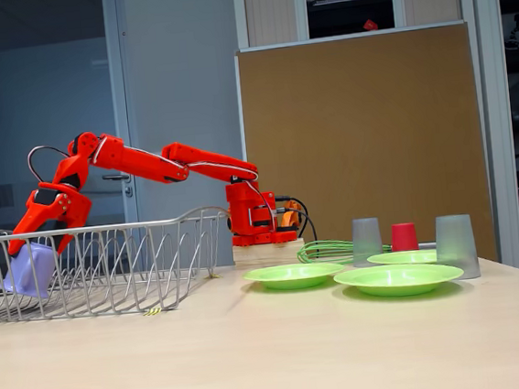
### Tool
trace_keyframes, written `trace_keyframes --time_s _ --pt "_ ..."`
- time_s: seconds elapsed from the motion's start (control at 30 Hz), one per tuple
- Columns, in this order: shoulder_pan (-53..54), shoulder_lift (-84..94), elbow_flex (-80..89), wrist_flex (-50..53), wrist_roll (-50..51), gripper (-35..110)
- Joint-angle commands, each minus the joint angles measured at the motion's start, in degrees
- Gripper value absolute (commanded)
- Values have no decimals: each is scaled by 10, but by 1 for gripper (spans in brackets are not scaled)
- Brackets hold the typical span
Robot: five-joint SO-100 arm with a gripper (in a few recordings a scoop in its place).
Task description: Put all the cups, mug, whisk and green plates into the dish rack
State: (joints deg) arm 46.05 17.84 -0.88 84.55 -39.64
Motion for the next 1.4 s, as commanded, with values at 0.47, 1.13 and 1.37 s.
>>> trace_keyframes --time_s 0.47,1.13,1.37 --pt "14 7 -15 0 -18 38" --pt "-33 25 -136 25 -39 38" --pt "-112 120 -130 108 -30 36"
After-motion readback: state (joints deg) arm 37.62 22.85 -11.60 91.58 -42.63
